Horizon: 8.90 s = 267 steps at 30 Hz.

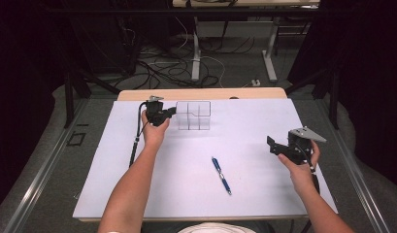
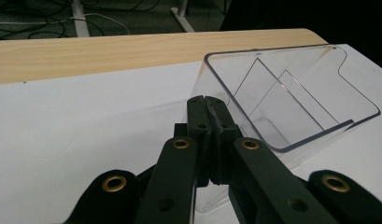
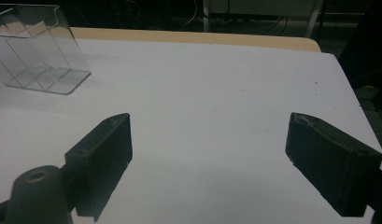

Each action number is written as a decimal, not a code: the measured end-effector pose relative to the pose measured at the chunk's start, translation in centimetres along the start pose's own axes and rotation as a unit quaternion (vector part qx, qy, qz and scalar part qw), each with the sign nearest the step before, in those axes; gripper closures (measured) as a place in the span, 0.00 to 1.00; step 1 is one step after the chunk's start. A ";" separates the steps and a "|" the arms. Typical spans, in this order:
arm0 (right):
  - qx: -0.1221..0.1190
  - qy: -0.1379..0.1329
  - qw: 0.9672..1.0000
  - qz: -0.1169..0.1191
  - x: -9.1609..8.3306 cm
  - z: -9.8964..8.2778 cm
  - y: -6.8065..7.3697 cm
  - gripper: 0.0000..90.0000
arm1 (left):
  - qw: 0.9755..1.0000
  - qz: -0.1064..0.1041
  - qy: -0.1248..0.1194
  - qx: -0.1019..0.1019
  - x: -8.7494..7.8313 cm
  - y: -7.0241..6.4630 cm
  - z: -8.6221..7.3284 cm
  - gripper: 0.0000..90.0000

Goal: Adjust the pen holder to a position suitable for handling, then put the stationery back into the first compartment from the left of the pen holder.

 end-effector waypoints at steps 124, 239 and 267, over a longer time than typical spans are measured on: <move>-0.094 0.109 0.981 0.129 -3.2 -0.5 11.5 0.18 | 0.997 -0.023 -0.049 0.053 -12.5 -9.6 -6.1 0.00; -0.045 0.422 0.891 0.161 -2.0 -7.8 18.5 0.89 | 0.998 -0.017 -0.005 0.058 -11.6 -8.7 -7.8 0.00; -0.081 0.288 0.943 0.147 -1.8 -4.2 17.9 0.89 | 0.998 -0.019 -0.004 0.059 -11.5 -8.7 -7.9 0.00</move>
Point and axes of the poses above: each handheld gripper's, and its own axes: x roughly forward along the jaws, z roughly out of its top, y roughly to its left, the point moved 9 cm from there along x, roughly forward along the jaws, and after that the axes turned 12 degrees about -z, right-handed, at the moved point
